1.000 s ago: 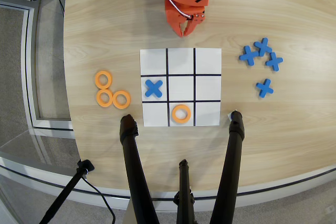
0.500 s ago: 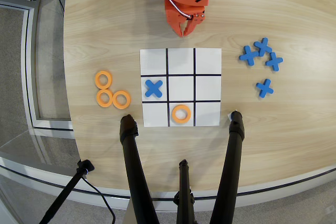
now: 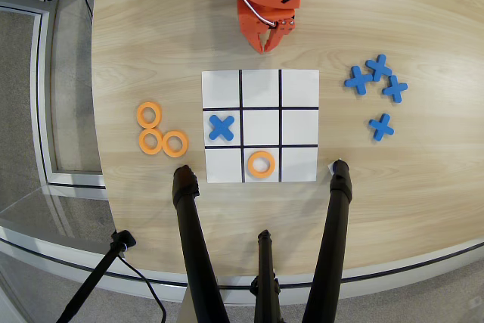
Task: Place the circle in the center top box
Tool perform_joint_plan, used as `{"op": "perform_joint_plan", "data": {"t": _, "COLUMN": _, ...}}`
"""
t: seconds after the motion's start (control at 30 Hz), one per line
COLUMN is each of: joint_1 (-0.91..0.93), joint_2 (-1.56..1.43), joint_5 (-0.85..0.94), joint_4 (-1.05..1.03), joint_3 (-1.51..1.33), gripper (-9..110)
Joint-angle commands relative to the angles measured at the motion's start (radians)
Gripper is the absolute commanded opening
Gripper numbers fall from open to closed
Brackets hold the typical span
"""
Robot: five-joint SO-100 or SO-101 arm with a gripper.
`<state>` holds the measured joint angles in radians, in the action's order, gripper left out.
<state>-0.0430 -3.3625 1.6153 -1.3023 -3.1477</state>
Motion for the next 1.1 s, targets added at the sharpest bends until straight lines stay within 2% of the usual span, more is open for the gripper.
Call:
{"op": "perform_joint_plan", "data": {"t": 0.0, "joint_1": -0.006, "joint_2": 0.005, "joint_5": -0.006, "joint_4": -0.005, "joint_3": -0.055, "gripper": 0}}
{"op": "perform_joint_plan", "data": {"t": 0.3, "joint_1": -0.006, "joint_2": 0.005, "joint_5": -0.006, "joint_4": -0.005, "joint_3": -0.055, "gripper": 0}}
{"op": "perform_joint_plan", "data": {"t": 0.37, "joint_1": 0.052, "joint_2": 0.005, "joint_5": -0.006, "joint_4": -0.005, "joint_3": -0.055, "gripper": 0}}
{"op": "perform_joint_plan", "data": {"t": 0.43, "joint_1": 0.276, "joint_2": 0.005, "joint_5": -0.006, "joint_4": -0.005, "joint_3": -0.055, "gripper": 0}}
{"op": "perform_joint_plan", "data": {"t": 0.57, "joint_1": 0.884, "joint_2": -0.034, "joint_5": -0.003, "joint_4": 0.035, "joint_3": -0.055, "gripper": 0}}
{"op": "perform_joint_plan", "data": {"t": 0.7, "joint_1": 1.322, "joint_2": -0.034, "joint_5": -0.006, "joint_4": 0.000, "joint_3": -0.055, "gripper": 0}}
{"op": "perform_joint_plan", "data": {"t": 0.83, "joint_1": 1.502, "joint_2": -0.034, "joint_5": -0.006, "joint_4": 0.000, "joint_3": -0.055, "gripper": 0}}
{"op": "perform_joint_plan", "data": {"t": 1.07, "joint_1": 1.568, "joint_2": -0.034, "joint_5": -0.006, "joint_4": 0.000, "joint_3": -0.055, "gripper": 0}}
